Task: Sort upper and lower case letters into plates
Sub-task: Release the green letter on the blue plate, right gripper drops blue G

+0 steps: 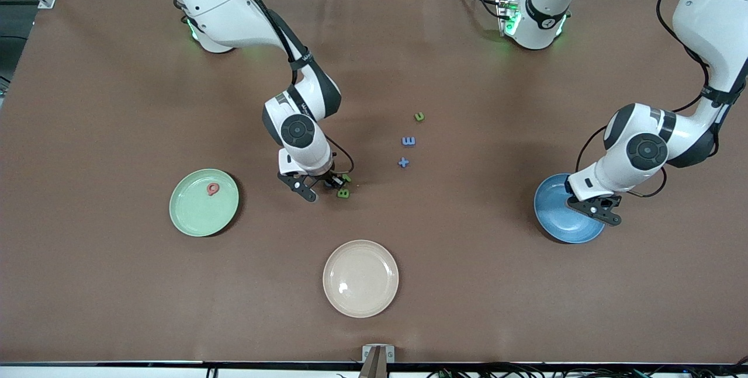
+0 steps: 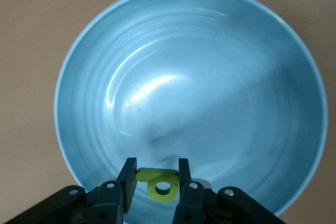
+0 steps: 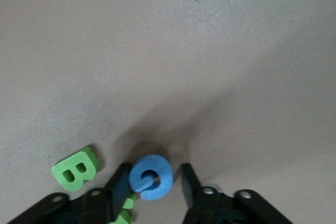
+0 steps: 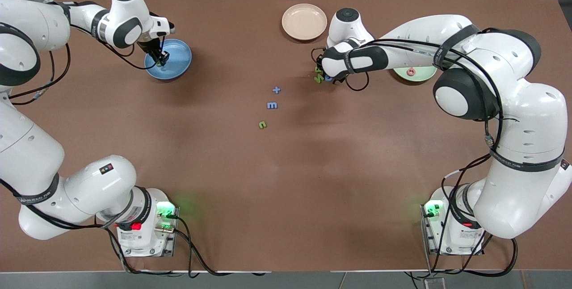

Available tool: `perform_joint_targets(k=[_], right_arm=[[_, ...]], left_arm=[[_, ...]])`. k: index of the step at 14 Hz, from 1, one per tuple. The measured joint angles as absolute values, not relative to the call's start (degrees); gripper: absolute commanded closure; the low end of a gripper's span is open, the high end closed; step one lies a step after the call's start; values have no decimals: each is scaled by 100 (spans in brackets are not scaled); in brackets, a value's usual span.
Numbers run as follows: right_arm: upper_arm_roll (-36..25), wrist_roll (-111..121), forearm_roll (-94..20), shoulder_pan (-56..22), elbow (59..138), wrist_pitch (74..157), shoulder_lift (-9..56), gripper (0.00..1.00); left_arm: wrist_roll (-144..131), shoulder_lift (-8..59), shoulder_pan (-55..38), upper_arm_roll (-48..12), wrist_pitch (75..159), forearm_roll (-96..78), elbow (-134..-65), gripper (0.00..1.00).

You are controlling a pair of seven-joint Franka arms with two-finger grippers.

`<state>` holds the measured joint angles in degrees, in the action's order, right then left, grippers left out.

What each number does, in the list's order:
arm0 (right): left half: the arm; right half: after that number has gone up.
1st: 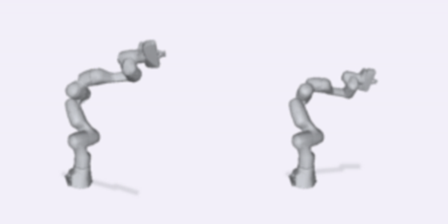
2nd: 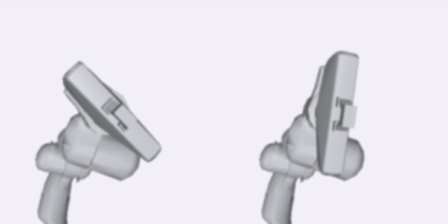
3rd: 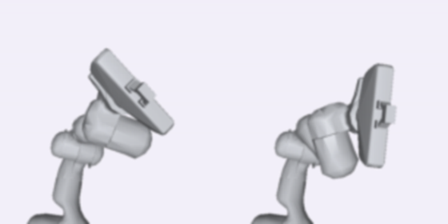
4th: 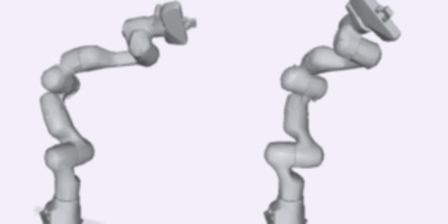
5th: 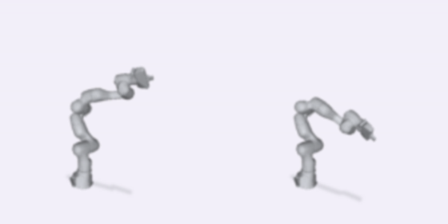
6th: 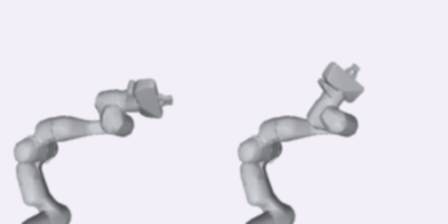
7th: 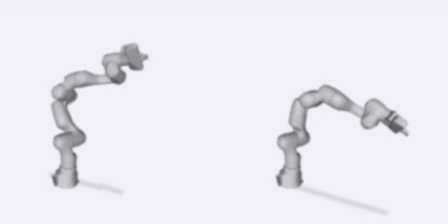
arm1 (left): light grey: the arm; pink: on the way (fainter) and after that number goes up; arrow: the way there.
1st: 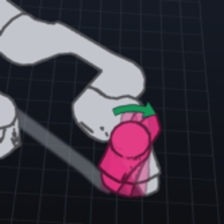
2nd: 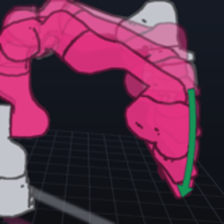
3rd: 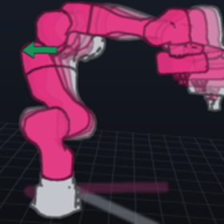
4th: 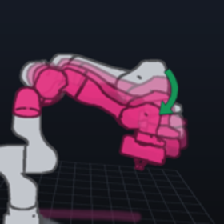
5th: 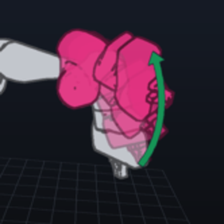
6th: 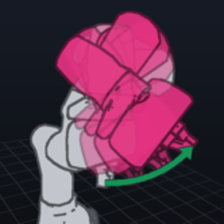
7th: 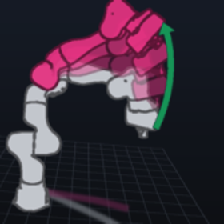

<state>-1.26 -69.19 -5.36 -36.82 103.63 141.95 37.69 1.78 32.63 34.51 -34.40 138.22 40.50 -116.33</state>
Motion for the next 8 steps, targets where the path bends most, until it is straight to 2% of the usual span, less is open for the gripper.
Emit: perform_joint_targets(k=[4,5,7,8], right_arm=[[-234,-6710,-531,-3567,10332,13978,3747,100],[-284,-6447,-526,-3459,10289,13836,3737,100],[-361,-5622,-522,-3050,10182,13373,3579,100],[-377,-5095,-521,-2757,10150,13132,3430,100]], left_arm=[[104,3434,3469,-3434,13904,4102,-11626,92],[97,3458,3471,-3434,13921,4102,-11623,66],[97,3459,3471,-3437,13936,4103,-11578,0],[97,3451,3472,-3443,13936,4103,-11511,0]])
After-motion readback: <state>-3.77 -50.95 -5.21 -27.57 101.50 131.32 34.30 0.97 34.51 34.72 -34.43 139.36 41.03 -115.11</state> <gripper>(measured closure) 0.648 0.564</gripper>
